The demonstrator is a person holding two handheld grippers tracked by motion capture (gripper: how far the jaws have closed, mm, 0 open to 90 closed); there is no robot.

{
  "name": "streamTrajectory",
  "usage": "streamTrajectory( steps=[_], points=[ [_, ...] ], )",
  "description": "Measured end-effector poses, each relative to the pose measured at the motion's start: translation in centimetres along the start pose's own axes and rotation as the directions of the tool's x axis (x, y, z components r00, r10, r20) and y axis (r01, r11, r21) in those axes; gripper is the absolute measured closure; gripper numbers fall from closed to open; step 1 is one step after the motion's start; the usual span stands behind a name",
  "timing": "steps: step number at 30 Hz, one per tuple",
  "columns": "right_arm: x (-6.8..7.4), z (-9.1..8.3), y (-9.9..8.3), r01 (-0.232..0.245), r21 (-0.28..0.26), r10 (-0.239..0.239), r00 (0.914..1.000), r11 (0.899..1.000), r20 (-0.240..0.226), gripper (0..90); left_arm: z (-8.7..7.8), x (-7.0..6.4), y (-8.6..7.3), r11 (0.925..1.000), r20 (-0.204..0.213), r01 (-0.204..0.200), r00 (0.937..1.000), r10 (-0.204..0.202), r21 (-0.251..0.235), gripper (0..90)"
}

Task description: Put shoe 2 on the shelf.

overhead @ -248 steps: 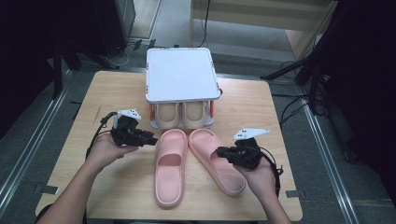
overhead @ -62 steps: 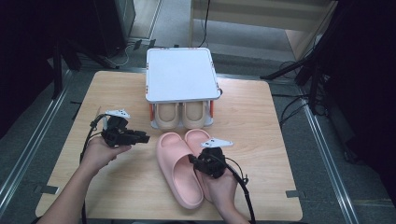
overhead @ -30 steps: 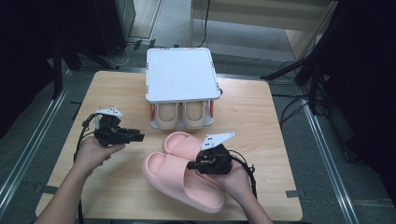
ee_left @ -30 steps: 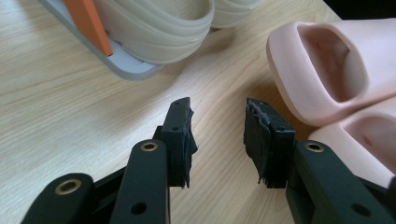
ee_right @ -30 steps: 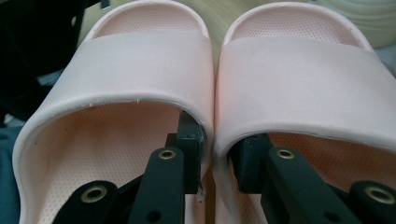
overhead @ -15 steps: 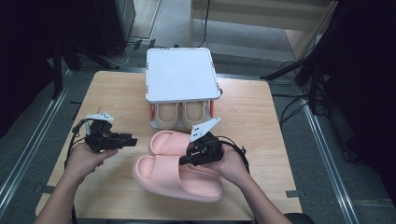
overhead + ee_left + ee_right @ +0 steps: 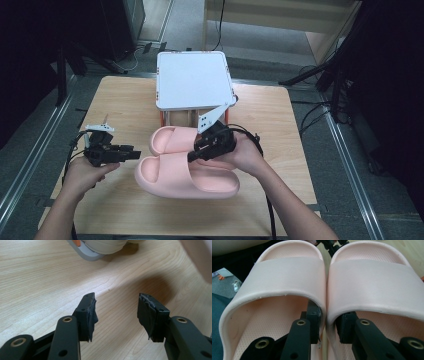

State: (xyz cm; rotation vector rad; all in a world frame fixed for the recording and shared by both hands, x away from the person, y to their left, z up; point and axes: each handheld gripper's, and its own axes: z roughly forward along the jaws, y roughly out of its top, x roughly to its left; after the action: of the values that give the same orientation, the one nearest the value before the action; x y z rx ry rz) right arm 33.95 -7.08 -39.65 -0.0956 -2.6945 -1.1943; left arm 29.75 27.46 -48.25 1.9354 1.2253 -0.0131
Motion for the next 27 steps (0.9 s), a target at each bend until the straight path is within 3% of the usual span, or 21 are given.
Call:
streamTrajectory(
  steps=[8, 13, 18, 23, 27],
  points=[
    [-0.7, -2.1, 2.7, 0.025, -0.037, -0.025, 0.9996, 0.999, -0.012, 75.6, -0.1, 0.5, -0.2, 0.9999, 0.007, 0.015, 0.9999, -0.015, 0.006, 49.0],
    [-1.8, -4.4, 5.7, 0.041, -0.06, -0.041, 0.9991, 0.997, 0.007, 75.5, -0.4, 0.8, -0.3, 0.9996, 0.005, 0.027, 0.9996, -0.027, 0.001, 49.1],
    [-3.0, -5.7, 7.2, 0.051, -0.072, -0.049, 0.9983, 0.996, 0.032, 75.5, -0.4, 0.9, -0.5, 0.9994, 0.007, 0.035, 0.9994, -0.035, 0.003, 49.1],
    [-5.2, -6.8, 9.0, 0.027, -0.058, -0.022, 0.996, 0.998, 0.086, 75.4, -0.3, 1.1, -0.6, 0.999, 0.009, 0.045, 0.999, -0.045, 0.001, 49.2],
    [-6.5, -7.0, 9.6, -0.028, -0.053, 0.035, 0.9895, 0.998, 0.14, 75.6, -0.3, 1.1, -0.6, 0.9991, 0.008, 0.043, 0.999, -0.043, 0.002, 49.2]
  ],
)
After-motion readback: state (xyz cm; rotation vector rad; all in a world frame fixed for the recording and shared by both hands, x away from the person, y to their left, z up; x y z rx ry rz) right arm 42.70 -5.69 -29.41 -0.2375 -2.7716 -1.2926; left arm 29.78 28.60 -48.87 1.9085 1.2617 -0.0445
